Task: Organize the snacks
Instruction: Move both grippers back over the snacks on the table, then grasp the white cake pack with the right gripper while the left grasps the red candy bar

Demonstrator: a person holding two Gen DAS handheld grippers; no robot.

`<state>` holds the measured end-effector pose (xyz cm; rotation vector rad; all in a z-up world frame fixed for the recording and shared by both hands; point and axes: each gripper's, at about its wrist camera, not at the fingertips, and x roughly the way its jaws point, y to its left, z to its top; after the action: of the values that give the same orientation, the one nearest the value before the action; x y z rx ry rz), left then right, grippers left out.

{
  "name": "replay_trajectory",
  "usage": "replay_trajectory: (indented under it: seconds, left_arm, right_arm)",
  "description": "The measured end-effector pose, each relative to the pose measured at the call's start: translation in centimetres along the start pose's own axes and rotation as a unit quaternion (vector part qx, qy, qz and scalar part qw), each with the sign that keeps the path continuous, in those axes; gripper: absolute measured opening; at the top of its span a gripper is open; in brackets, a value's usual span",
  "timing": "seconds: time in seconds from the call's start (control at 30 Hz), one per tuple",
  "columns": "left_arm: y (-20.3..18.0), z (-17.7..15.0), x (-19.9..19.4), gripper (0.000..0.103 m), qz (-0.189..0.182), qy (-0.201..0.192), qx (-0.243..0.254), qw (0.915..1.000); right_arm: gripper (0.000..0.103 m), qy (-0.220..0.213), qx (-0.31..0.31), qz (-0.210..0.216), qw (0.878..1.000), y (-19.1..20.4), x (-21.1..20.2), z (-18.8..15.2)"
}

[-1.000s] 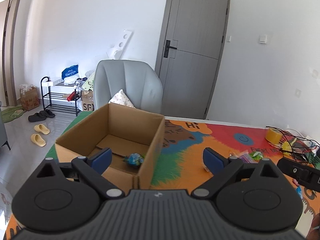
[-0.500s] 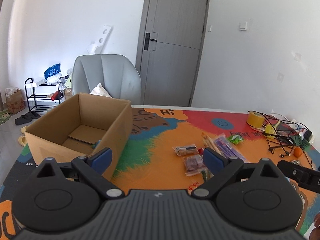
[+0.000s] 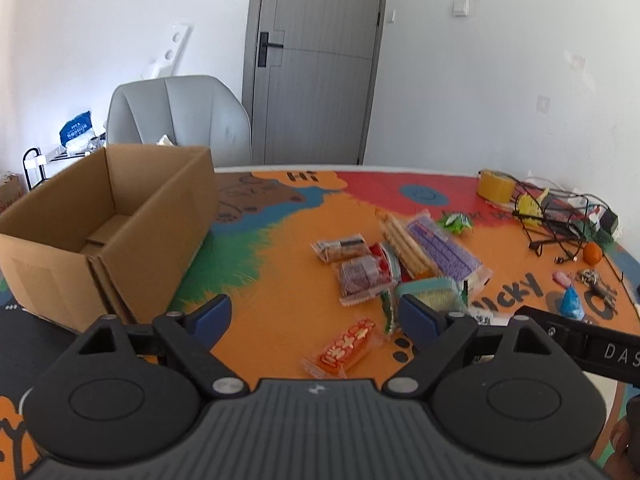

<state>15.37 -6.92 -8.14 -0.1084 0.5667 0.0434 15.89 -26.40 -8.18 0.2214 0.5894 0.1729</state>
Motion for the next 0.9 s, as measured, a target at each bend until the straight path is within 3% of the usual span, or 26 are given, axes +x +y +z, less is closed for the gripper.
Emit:
replay_trajectory:
  seconds: [0.3,0.43,0.53,0.73,0.83,0.9]
  left_arm:
    - [0.4,-0.7,3.2,0.069,-0.012,0.045,-0.016,0.9988]
    - [0.5,-1.1,4.2,0.065,-0.019,0.063,-0.019,0.9976]
    - [0.3,-1.4,4.8,0.055,-0.026,0.076,-0.022,0.9965]
    - [0.0,-1.6,5.0,0.047,-0.022,0.066,-0.015,0.9974]
    - [0.0,-1.6,5.1,0.032,-0.021,0.067,-0.012,0.9974]
    - [0.0,-1.6,5.0,0.021,-0.021,0.068,-0.009,0.9974]
  right_arm:
    - [0.094,0.022,-0.011,-0.007,1.000,0.7,2.3,-0.7]
    - [0.094,0.025,-0.023,-0.011,0.999,1.3,3.2,-0.6]
    - [0.092,0.026,-0.035,-0.016,0.999,1.8,3.8,-0.7]
    - [0.089,0.044,-0.051,-0.038,0.997,1.9,5.5,-1.0]
    - [0.088,0.054,-0.053,-0.046,0.996,1.8,6.2,-1.3]
    - [0.082,0.051,-0.065,-0.049,0.995,2.2,6.1,-1.5]
